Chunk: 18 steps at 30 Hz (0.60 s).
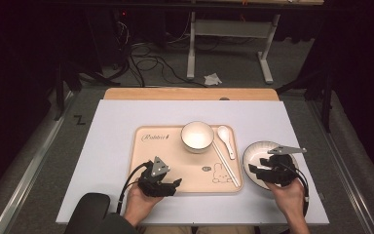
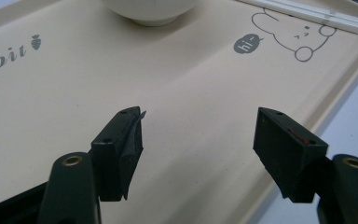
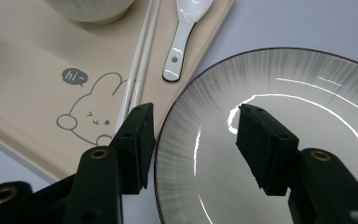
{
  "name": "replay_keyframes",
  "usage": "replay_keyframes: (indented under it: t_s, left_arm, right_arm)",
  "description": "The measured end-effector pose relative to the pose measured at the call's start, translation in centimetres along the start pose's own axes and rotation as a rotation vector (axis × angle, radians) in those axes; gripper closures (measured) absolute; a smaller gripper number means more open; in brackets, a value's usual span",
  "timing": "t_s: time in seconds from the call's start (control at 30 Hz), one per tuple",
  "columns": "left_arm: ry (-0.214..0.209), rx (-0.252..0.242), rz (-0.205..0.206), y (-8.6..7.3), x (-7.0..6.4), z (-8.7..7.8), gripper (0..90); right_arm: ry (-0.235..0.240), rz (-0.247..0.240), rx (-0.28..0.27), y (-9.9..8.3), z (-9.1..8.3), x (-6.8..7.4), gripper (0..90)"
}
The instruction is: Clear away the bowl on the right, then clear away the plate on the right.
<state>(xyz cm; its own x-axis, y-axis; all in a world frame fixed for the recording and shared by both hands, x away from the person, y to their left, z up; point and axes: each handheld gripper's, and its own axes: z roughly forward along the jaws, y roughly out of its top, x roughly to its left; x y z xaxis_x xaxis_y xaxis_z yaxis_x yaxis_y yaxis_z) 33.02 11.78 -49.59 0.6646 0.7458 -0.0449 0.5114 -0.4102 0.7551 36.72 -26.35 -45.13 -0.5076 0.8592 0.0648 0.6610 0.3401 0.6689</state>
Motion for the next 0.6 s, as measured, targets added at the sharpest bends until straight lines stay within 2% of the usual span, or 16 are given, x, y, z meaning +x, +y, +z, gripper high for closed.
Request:
replay_keyframes:
  t_s: [0.13,0.27,0.47,0.6]
  left_arm:
    - [0.001,-0.003,0.004,0.0,-0.1,-0.1,33.2]
    - [-0.001,-0.007,0.005,0.0,-0.2,-0.2,33.2]
    - [-0.016,-0.007,0.008,0.1,-0.1,-0.1,33.1]
    - [-0.021,-0.009,0.018,0.3,-0.3,0.0,33.2]
  right_arm:
    - [-0.037,-0.044,-0.024,-0.4,0.1,0.2,49.8]
    - [-0.044,-0.046,-0.040,-0.8,0.0,0.2,48.8]
    - [-0.058,0.015,-0.084,-1.2,-0.8,-0.7,45.3]
    - [-0.069,0.038,-0.060,-1.7,-1.1,-1.1,45.6]
